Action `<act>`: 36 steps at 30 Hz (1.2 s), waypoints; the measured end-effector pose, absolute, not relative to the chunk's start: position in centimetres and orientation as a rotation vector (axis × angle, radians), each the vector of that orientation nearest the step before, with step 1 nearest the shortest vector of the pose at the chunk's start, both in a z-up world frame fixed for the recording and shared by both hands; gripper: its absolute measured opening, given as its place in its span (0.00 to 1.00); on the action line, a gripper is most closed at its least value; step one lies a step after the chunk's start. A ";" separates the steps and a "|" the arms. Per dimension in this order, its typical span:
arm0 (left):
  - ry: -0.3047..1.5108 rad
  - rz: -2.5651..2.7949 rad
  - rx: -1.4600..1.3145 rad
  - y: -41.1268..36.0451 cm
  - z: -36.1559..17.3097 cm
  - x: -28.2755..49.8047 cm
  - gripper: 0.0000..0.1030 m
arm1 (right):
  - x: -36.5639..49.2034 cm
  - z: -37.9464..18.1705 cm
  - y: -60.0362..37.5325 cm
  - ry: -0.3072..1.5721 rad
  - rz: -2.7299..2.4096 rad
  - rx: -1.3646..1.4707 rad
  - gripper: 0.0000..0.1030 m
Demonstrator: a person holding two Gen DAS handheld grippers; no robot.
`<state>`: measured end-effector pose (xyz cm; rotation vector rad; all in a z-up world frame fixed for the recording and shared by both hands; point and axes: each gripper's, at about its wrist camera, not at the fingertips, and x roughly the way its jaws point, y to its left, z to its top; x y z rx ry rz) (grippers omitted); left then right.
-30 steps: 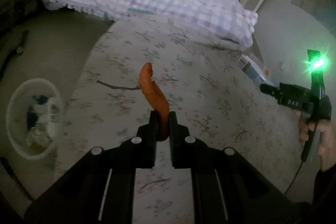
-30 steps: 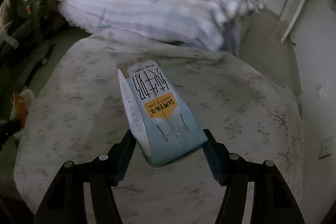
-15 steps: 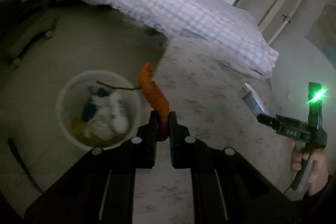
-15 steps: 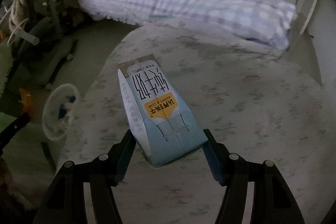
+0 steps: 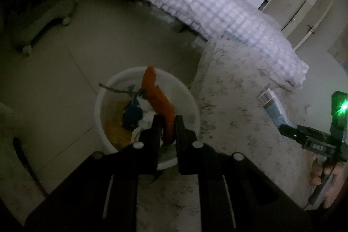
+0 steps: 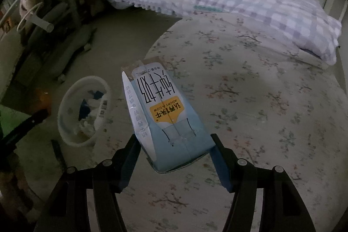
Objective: Collect trash
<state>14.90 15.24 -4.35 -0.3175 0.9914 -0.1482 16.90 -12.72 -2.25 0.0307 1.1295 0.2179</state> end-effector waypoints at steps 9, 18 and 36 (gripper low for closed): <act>1.023 0.049 -0.250 17.3 -5.1 13.7 0.82 | 17.7 -3.1 -9.0 1.139 0.273 0.020 0.63; 1.029 0.158 -0.156 19.9 -5.1 11.7 0.96 | 18.3 -5.2 -1.6 1.161 0.379 -0.010 0.63; 1.056 0.171 -0.170 21.5 -4.4 10.4 0.99 | 18.2 -5.0 0.8 1.117 0.391 -0.012 0.77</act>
